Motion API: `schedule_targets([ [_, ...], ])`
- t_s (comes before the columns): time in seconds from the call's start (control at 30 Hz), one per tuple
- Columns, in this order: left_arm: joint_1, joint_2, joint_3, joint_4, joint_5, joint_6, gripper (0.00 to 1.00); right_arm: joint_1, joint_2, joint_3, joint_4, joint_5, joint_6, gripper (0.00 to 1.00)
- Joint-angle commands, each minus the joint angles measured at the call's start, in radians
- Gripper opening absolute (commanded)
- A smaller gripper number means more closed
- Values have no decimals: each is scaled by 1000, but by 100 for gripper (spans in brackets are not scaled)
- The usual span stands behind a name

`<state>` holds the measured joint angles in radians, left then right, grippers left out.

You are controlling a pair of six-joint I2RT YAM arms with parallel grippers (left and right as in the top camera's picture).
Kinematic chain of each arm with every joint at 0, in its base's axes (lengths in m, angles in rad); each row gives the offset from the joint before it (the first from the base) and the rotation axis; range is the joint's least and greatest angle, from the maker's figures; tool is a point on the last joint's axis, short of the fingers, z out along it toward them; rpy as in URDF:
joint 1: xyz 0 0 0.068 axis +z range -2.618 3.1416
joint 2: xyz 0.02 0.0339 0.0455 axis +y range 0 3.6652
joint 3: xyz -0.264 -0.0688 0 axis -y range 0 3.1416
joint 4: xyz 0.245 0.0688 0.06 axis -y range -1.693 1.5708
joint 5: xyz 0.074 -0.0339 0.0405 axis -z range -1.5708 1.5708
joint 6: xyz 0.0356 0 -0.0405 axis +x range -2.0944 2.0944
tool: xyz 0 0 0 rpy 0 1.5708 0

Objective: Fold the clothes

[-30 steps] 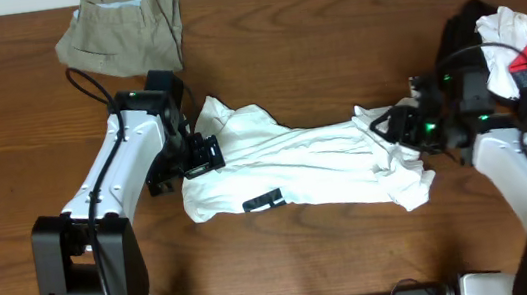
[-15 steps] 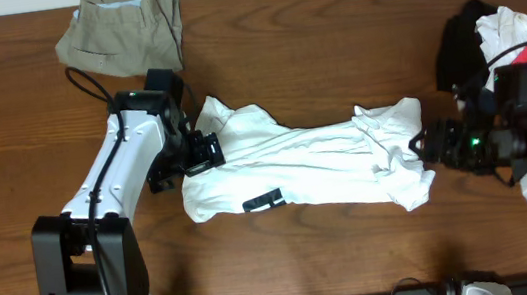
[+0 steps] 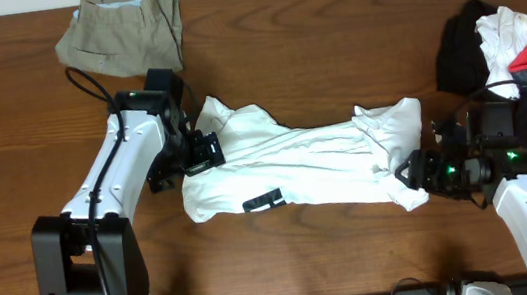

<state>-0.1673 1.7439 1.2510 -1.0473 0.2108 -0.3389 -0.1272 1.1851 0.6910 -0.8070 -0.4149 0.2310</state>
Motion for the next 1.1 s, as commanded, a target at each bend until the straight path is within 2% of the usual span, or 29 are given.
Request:
schedule_targets([
  [0.0,2,7,-4,-6,5,18,98,-2,1,-18,17,-43,29,52],
  [0.17,2,7,-4,-6,5,31,98,-2,14,-35,40,-69,45,46],
  [0.3,2,7,-4,-6,5,31,98,6,32,-37,50,-73,45,36],
  [0.43,2,7,-4,-6,5,31,98,45,47,-37,90,-94,62,21],
  [0.53,2,7,-4,-6,5,31,98,89,55,-37,122,-85,96,2],
  [0.93,2,7,-4,-6,5,31,98,355,119,-37,184,-44,182,1],
  [1.07,2,7,-4,-6,5,31,98,463,164,-37,192,-18,184,5],
])
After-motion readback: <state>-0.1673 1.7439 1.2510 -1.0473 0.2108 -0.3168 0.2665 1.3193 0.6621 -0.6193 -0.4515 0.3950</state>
